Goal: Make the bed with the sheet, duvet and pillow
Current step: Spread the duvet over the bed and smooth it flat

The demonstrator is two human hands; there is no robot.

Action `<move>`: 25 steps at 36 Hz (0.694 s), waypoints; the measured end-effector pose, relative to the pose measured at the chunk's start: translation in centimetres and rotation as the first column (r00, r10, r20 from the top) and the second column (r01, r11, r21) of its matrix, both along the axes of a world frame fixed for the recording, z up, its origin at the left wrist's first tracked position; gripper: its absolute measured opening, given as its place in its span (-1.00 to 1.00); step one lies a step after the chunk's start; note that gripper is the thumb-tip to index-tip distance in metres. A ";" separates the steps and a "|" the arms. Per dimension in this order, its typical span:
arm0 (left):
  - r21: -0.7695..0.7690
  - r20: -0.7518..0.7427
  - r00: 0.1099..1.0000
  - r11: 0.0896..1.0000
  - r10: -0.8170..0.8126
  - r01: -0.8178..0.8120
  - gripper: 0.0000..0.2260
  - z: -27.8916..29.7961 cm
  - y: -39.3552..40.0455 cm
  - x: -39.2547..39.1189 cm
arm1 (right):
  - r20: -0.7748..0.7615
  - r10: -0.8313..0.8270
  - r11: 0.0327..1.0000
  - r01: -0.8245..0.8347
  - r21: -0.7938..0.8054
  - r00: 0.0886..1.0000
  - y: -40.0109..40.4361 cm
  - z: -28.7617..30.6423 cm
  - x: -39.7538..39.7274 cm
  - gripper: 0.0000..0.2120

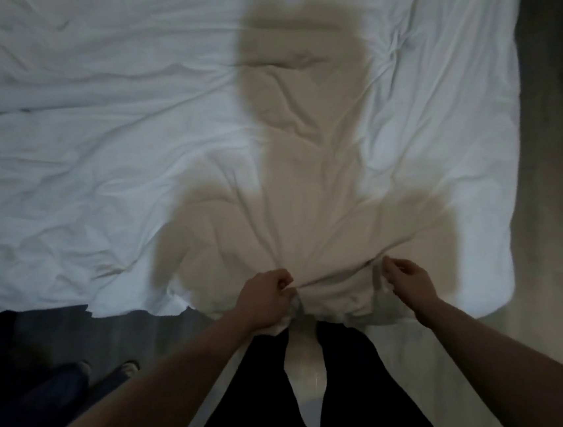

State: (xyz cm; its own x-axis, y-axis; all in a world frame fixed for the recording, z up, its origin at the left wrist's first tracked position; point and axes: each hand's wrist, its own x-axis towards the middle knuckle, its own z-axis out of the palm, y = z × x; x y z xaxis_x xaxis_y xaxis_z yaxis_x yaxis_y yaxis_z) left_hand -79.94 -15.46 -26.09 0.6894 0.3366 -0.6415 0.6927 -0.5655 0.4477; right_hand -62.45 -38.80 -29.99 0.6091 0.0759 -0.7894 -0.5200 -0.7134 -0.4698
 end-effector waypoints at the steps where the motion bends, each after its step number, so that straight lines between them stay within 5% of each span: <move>1: 0.090 0.018 1.000 0.996 -0.019 0.017 -0.88 -0.3 -0.2 -0.2 | 0.020 0.009 0.998 -0.008 -0.063 1.000 -1.0 -0.2 0.1 -0.63; 4: 0.285 0.146 0.955 0.935 -0.258 0.209 -0.76 -1.5 -2.4 -0.5 | 0.002 -0.036 0.978 0.035 -0.206 0.999 -4.5 -1.7 0.6 -0.33; 8: 0.201 0.216 0.816 0.842 -0.536 0.500 -0.64 -3.1 -6.6 -0.3 | -0.021 -0.064 0.940 0.053 -0.336 0.998 -7.7 -4.3 1.3 -0.06; 12: 0.222 -0.036 0.818 0.793 -0.575 0.567 -0.17 -6.7 -7.7 -0.4 | -0.053 -0.374 0.888 0.341 -0.310 0.926 -9.6 -7.7 1.5 0.10; 16: 0.258 -0.294 0.787 0.748 -0.542 0.611 0.23 -9.5 -7.4 0.8 | -0.155 -0.683 0.730 0.660 -0.178 0.713 -10.3 -8.9 1.7 -0.11; 18: 0.292 -0.373 0.771 0.724 -0.516 0.625 0.15 -9.7 -7.7 2.0 | -0.155 -0.708 0.706 0.681 -0.195 0.689 -11.0 -9.2 1.8 -0.31; 22: 0.489 -0.310 0.812 0.650 -0.495 0.582 -0.74 -11.1 -8.2 4.5 | -0.038 -0.590 0.796 0.574 -0.191 0.806 -12.3 -9.5 1.9 -0.70; 25: 0.427 -0.324 0.784 0.658 -0.529 0.620 -0.90 -10.3 -7.3 6.1 | -0.035 -0.536 0.839 0.527 -0.135 0.844 -12.1 -9.0 2.1 -0.76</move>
